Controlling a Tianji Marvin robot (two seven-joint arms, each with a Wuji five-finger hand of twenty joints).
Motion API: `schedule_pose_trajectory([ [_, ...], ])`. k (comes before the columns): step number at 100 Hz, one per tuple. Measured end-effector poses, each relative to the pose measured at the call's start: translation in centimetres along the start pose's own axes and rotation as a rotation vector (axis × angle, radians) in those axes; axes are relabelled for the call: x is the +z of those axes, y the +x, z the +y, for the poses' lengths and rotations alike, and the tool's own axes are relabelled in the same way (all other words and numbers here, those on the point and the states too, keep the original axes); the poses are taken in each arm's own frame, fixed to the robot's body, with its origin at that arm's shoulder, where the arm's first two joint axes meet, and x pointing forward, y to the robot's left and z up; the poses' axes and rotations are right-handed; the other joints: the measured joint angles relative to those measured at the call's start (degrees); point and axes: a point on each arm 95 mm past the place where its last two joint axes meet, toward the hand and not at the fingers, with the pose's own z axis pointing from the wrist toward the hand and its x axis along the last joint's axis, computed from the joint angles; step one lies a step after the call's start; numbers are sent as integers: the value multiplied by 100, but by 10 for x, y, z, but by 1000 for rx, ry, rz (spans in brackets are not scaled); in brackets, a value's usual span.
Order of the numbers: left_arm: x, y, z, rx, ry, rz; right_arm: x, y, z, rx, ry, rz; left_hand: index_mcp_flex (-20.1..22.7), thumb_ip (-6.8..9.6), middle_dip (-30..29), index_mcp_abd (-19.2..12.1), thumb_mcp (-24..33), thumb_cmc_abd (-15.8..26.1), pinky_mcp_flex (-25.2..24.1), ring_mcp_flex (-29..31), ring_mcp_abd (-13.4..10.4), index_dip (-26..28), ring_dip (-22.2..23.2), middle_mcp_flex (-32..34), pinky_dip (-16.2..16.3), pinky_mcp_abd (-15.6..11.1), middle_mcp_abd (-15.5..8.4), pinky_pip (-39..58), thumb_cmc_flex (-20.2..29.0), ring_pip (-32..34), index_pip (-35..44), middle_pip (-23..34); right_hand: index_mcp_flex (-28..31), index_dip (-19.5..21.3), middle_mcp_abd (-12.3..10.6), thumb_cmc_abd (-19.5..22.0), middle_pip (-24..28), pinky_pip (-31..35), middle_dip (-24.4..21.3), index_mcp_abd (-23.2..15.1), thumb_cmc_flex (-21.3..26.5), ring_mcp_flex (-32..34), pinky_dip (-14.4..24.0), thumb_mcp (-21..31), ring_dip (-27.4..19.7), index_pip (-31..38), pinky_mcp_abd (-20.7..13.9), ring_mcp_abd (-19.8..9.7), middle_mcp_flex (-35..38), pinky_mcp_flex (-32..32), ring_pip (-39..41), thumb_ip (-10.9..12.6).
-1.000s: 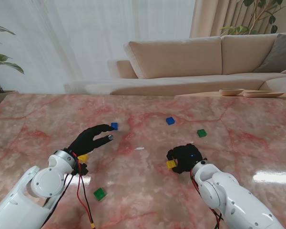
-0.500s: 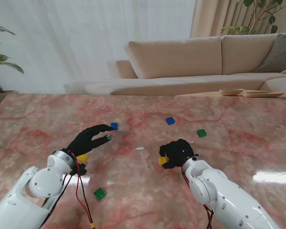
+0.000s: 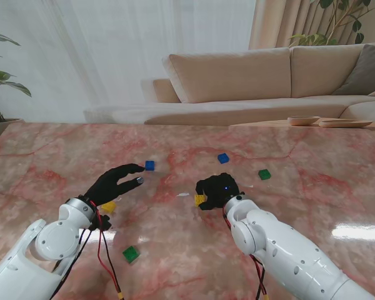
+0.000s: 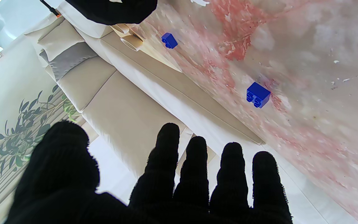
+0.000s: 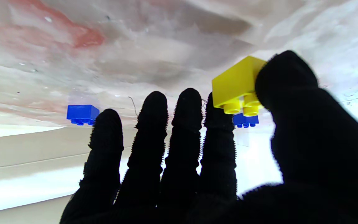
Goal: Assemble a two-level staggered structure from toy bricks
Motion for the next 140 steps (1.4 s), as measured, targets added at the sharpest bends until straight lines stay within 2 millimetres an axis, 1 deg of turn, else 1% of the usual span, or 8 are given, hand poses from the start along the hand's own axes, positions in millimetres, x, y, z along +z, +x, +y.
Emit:
schedule_pose_trajectory([
  [12, 1, -1, 0, -1, 9, 5, 5, 2, 0, -2, 6, 3, 0, 0, -1, 1, 0, 0, 0, 0, 0, 0, 0, 0, 0, 0, 0, 0, 0, 0, 0, 0, -109, -30, 0, 61, 46, -28, -350, 0, 0, -90, 0, -4, 0, 62, -4, -4, -183, -63, -8, 0],
  [38, 4, -8, 1, -33, 44, 67, 13, 5, -8, 1, 26, 1, 1, 0, -29, 70, -3, 1, 0, 1, 0, 0, 0, 0, 0, -23, 6, 0, 0, 0, 0, 0, -300, -30, 0, 229, 48, -152, -436, 17, 0, -336, 0, -4, 0, 98, -12, -8, -458, -207, -24, 0],
  [57, -8, -8, -1, -10, 14, 3, 18, 6, -13, 9, 39, -1, 1, 0, -30, 71, -4, 60, 0, 1, 0, -2, 0, 0, -1, -24, 10, 0, 62, 0, -1, 0, -364, 64, 8, 352, 82, -241, -577, 144, -6, -633, 0, -2, 0, 23, -23, -8, -800, -350, -85, 17],
  [67, -12, -8, 2, -4, 14, 10, 19, 6, -14, 6, 44, -3, 1, 0, -30, 72, -4, 60, 0, 1, 0, -2, 0, 0, -1, -24, 10, 0, 62, 0, -1, 0, -612, 268, 32, 544, 24, -482, -721, 323, -138, -921, 0, 69, -114, -345, -57, -8, -1222, -546, -180, 510],
  [76, -14, -9, 2, 9, 7, 7, 18, 6, -15, 7, 52, -4, 1, 0, -30, 72, -3, 60, 0, 1, 0, -2, 0, 0, -2, -24, 10, 0, 62, 0, -1, 0, -1053, 186, 121, 592, -257, -883, -1019, 674, -201, -1260, -1, -189, -346, -973, -71, 2, -1760, -777, -468, 515],
  [100, -25, -5, -2, 50, -19, -13, 12, 4, -11, 34, 84, 12, 1, 0, -30, 72, -3, 60, 0, 1, 0, -3, 0, 0, -6, -24, 10, 0, 62, 0, -2, 0, -1566, -533, 530, 645, -1167, -2233, -2043, 1341, -634, -1860, -501, -942, -1006, -2283, -15, 177, -2719, -1295, -1669, 817],
  [120, -29, 0, -4, 71, -44, -14, -4, 3, 7, 80, 37, 25, 1, 0, -31, 72, -4, 58, 0, 1, 0, -4, 0, 0, -55, -23, 10, 0, 62, 0, -2, 0, -1716, -920, 673, 971, -1976, -3379, -2807, 1539, -1124, -1914, -1125, -912, -1820, -2887, 8, 306, -2851, -1419, -3212, 900],
  [140, -31, -3, -6, 170, -135, -18, -29, -3, 26, 148, -38, 45, 1, 0, 130, 57, 12, -271, -79, 1, 0, -4, 153, 0, 110, 329, 10, -117, 208, 0, 3, 0, -1716, -1040, 705, 1377, -2523, -4053, -3425, 1543, -1409, -1901, -1925, -642, -2293, -3075, -81, 340, -2829, -1357, -4051, 935],
])
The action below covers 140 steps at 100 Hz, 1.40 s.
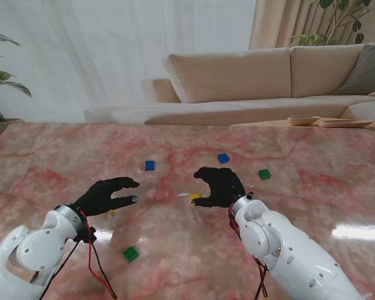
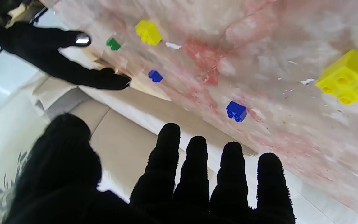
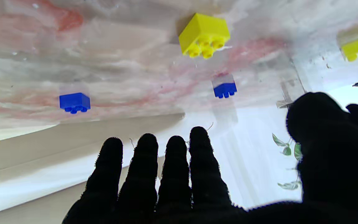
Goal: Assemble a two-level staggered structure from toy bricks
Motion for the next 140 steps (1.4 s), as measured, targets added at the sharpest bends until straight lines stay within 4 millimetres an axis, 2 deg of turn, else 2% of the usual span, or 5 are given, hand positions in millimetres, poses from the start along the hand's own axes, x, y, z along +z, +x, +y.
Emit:
schedule_pose_trajectory([
  [27, -6, 1, -2, 270, -180, 92, -28, -5, 13, 2, -55, -13, -163, -444, 879, -857, 3460, -1984, -131, -907, 0, 205, 867, -835, 1195, -315, -83, -2072, -16, 182, 487, 311, 0, -60, 4, 33, -75, -60, -59, 0, -58, 0, -135, 51, -43, -1, -4, 4, 65, 6, -106, 0],
  [35, -5, 1, -2, 291, -234, 98, -33, -5, 13, -1, -62, -14, -363, -523, 889, -1073, 4141, -2300, -122, -1153, 0, 288, 870, -1141, 1047, -354, -114, -2494, -8, 17, 701, 305, 0, -60, 4, 34, -75, -61, -59, 0, -58, 0, -140, 52, -43, -1, -4, 4, 75, -3, -143, 0],
  [47, -6, 0, 0, 332, -316, 112, -38, -5, 13, 1, -67, -18, -739, -589, 785, -1320, 4770, -2510, -30, -1171, 0, 286, 337, -1292, 87, -465, -125, -2948, 360, -354, 734, -54, 0, -61, 4, 34, -75, -62, -59, 0, -58, 0, -201, 52, -43, -1, -4, 5, 143, -21, -145, 0],
  [67, -11, -3, 7, 406, -384, 147, -40, -7, 13, 4, -70, -24, -938, -593, 782, -1525, 5138, -2512, 20, -1171, -1, 296, -449, -1538, -872, -522, -144, -3131, 625, -436, 1024, -491, 1, -63, 4, 34, -75, -62, -59, 0, -58, 0, -204, 52, -44, -1, -4, 5, 144, -40, -145, 0],
  [140, -36, -34, 67, 413, -370, 135, -45, -6, 19, 25, -86, -27, -1691, -953, 714, -1683, 4935, -2996, 57, -1278, -86, 1706, -1334, -1596, -1639, -795, -147, -3192, 585, -687, 2348, -707, 23, -87, 9, 36, -21, -63, -59, 0, -47, 0, -275, 120, -44, 2, -5, 7, 346, -52, -150, 1],
])
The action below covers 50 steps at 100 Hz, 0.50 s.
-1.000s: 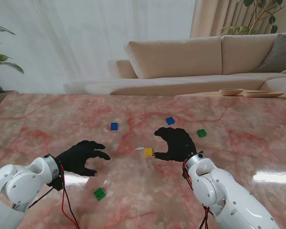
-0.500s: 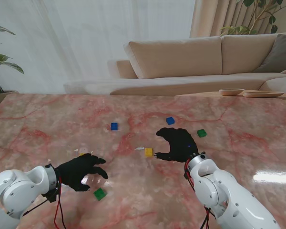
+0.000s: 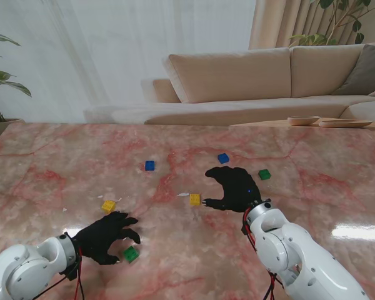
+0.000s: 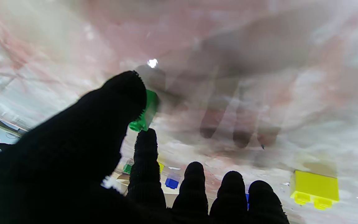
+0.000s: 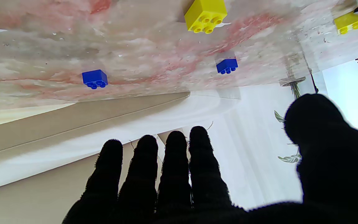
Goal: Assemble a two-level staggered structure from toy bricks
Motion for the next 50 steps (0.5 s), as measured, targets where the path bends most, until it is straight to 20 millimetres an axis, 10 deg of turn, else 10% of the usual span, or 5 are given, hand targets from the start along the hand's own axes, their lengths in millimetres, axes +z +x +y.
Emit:
schedule_pose_trajectory([
  [41, 10, 7, 6, 34, 28, 29, 0, -2, 1, -3, -10, -6, 753, -1, 295, -367, 4, 249, 22, -25, -4, 1130, 20, 0, -124, 0, -1, 0, -1, -13, 1483, 3, 1, -49, 1, 1, 3, 2, 0, 0, 1, 0, -7, 25, 0, 3, 0, 0, 0, 0, 0, 0],
  [50, 13, 6, 6, 46, 68, 26, 0, -2, 1, -2, -13, -6, 1026, -461, 441, -383, -246, 169, 23, -25, -59, 1281, 232, 0, 22, 0, -3, 0, 2, -13, 1658, 141, 2, -50, 1, 35, 3, 4, 0, 0, 0, 0, -9, 42, 0, 3, 0, 0, 0, 0, 0, 0],
])
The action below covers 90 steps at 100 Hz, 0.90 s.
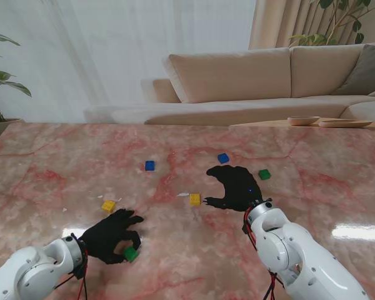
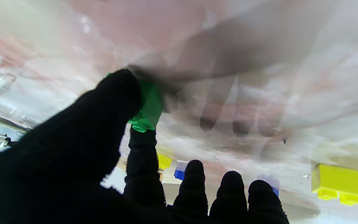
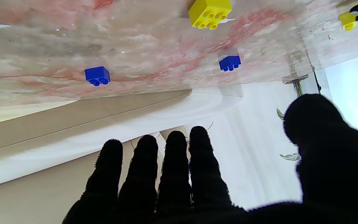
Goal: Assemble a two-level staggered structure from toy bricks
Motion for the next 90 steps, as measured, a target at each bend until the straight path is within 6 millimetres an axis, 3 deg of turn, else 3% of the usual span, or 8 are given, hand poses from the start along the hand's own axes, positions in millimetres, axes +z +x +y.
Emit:
schedule_pose_trajectory([
  [10, 3, 0, 0, 8, 32, -9, 0, -1, 0, 4, -4, -2, 139, -17, 0, -1, -446, -8, 1, 0, -9, -42, 243, 57, 163, 0, -13, 0, 309, 0, 0, 315, 0, -1, 0, 34, 0, 2, 0, -1, 0, 0, -3, 34, 0, 0, 0, 0, 0, 0, 0, 0],
  [35, 18, 6, -6, -8, 149, -91, -1, -6, -1, 11, -16, -13, 398, -36, -159, 47, -631, -44, 2, 0, -11, -505, 1162, 182, 670, -1, -49, 0, 299, 169, -1, 1101, 1, -6, 0, 34, 0, 2, 0, -1, 0, 0, -64, 98, 0, 0, 0, 0, 0, 0, 0, 0],
  [53, 36, 14, -18, -17, 159, -145, -3, -10, -2, 21, -17, -21, 547, -37, -164, 298, -756, -44, 2, 0, -12, -722, 1372, 182, 805, -1, -49, 0, 294, 223, -2, 1296, 1, -11, 1, 34, 0, 2, 0, -9, 0, 0, -65, 98, 0, 9, 0, 1, 0, 0, 0, 0],
  [90, 94, 31, -49, -3, 241, -240, -9, -20, 0, 31, -29, -49, 560, -37, -167, 394, -881, -8, 2, 0, -12, -786, 1542, 184, 885, 2, -36, 0, 294, 263, -2, 1358, 91, -11, 43, 34, 0, 3, 0, -11, 0, 0, -66, 100, 0, 62, 0, 1, 0, 0, 0, 0],
])
